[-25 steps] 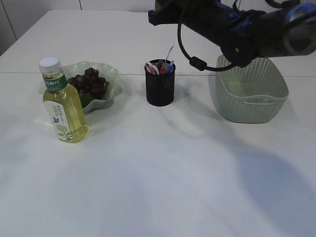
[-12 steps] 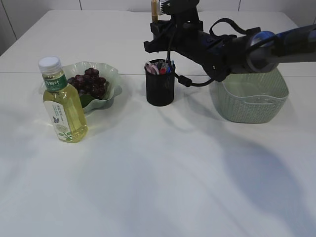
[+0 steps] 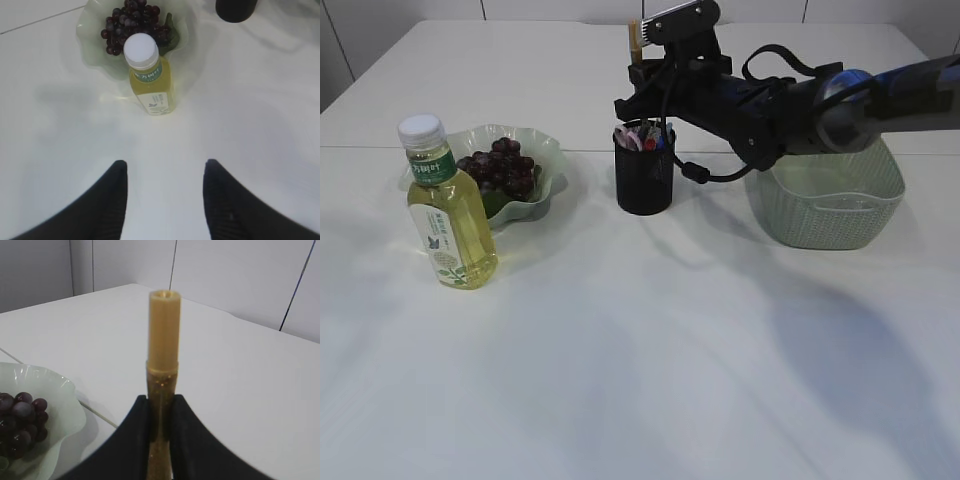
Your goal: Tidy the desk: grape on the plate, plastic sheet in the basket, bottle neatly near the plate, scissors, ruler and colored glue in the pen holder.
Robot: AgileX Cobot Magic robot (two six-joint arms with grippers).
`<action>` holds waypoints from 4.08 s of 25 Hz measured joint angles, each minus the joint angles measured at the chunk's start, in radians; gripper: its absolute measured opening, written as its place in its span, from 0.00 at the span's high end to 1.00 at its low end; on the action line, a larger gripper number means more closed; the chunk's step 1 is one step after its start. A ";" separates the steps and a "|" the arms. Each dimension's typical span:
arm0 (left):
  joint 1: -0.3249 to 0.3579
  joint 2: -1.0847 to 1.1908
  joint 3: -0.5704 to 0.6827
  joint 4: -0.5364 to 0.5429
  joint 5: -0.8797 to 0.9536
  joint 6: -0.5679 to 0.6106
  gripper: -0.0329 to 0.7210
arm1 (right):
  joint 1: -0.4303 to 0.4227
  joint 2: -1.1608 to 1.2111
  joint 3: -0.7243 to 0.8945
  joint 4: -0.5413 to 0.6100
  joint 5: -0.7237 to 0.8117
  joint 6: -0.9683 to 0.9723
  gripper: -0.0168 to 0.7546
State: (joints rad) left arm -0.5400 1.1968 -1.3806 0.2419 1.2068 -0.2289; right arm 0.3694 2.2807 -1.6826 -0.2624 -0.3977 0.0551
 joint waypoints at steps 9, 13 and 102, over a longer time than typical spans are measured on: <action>0.000 0.000 0.000 0.000 0.000 0.000 0.48 | -0.002 0.000 -0.002 0.000 0.058 0.000 0.84; 0.000 0.000 0.000 0.000 0.000 0.000 0.48 | -0.002 0.000 -0.002 0.004 0.073 0.000 0.84; -0.023 -0.112 0.018 -0.427 0.043 0.164 0.37 | 0.061 -1.520 0.584 0.181 1.650 0.074 0.55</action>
State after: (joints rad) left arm -0.5631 1.0846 -1.3626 -0.1854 1.2502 -0.0648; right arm 0.4309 0.7602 -1.0984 -0.0812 1.2522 0.1287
